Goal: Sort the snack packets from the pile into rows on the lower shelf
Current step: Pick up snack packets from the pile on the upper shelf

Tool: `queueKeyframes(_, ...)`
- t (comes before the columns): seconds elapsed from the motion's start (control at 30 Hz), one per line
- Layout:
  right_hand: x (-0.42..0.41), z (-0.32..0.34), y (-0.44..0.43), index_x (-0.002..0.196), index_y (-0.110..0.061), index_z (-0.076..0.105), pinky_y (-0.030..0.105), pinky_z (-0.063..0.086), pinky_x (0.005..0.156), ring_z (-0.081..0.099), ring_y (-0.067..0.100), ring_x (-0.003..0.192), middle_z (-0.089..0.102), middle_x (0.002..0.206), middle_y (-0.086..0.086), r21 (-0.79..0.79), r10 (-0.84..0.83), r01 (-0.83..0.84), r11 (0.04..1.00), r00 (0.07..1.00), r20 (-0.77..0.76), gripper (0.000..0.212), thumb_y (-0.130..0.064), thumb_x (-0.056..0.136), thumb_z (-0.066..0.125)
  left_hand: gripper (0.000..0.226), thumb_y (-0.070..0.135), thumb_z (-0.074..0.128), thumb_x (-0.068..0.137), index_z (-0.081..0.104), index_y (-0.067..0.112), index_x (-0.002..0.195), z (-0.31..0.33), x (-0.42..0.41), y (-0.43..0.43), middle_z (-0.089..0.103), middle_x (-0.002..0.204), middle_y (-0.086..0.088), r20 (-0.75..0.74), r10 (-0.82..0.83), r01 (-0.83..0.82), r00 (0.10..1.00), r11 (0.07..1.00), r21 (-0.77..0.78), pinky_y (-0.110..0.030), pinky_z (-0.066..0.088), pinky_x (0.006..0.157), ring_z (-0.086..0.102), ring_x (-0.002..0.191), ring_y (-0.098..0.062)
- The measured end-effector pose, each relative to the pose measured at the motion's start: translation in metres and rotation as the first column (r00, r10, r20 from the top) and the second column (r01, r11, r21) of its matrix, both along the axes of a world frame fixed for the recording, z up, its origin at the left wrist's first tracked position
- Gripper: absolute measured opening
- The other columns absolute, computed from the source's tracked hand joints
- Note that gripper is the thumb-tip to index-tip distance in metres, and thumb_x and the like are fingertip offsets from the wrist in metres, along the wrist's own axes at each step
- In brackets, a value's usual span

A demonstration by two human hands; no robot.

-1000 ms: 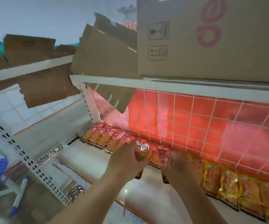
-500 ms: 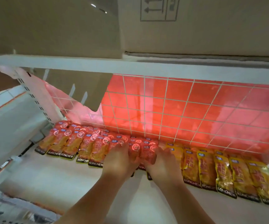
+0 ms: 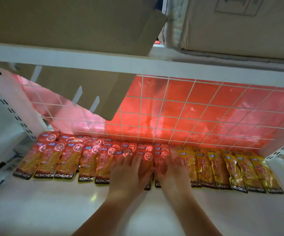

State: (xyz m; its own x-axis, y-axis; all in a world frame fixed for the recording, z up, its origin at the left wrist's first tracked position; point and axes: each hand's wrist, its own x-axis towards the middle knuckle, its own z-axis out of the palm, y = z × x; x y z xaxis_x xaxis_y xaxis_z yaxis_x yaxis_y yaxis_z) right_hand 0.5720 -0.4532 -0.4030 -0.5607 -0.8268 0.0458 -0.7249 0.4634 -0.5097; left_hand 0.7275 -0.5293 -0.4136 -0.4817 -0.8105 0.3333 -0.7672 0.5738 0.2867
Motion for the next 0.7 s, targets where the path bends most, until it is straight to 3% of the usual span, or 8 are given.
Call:
queueKeyframes(0.3, 0.006, -0.014, 0.008, 0.135, -0.035, 0.051, 0.04, 0.053, 0.086, 0.056, 0.029, 0.105, 0.055, 0.122, 0.004, -0.095, -0.045, 0.041, 0.995, 0.998, -0.038, 0.056, -0.051, 0.086, 0.072, 0.063, 0.073, 0.042, 0.09, 0.062, 0.031, 0.133, -0.003, 0.001, -0.003, 0.065, 0.124, -0.002, 0.062, -0.024, 0.023, 0.998, 0.999, 0.029, -0.054, 0.044, 0.1, 0.059, 0.115, -0.031)
queueKeyframes(0.57, 0.006, -0.025, 0.013, 0.115, -0.036, 0.053, 0.03, 0.042, 0.071, 0.05, 0.018, 0.088, 0.039, 0.103, -0.01, -0.159, -0.072, 0.058, 0.986, 0.994, -0.088, 0.04, -0.057, 0.086, 0.07, 0.056, 0.074, 0.041, 0.092, 0.051, 0.038, 0.135, -0.01, 0.001, 0.001, 0.046, 0.134, 0.003, -0.025, 0.031, -0.03, 0.999, 0.999, 0.029, -0.052, 0.034, 0.107, 0.044, 0.124, -0.027)
queueKeyframes(0.7, 0.005, -0.028, 0.013, 0.118, -0.035, 0.052, 0.03, 0.042, 0.071, 0.05, 0.018, 0.087, 0.047, 0.106, -0.005, -0.169, -0.079, 0.061, 0.984, 0.992, -0.102, 0.043, -0.057, 0.085, 0.07, 0.054, 0.069, 0.046, 0.092, 0.05, 0.036, 0.135, -0.011, 0.001, 0.002, 0.046, 0.131, 0.007, -0.045, -0.003, 0.004, 0.999, 1.0, 0.026, -0.048, 0.034, 0.109, 0.044, 0.123, -0.025)
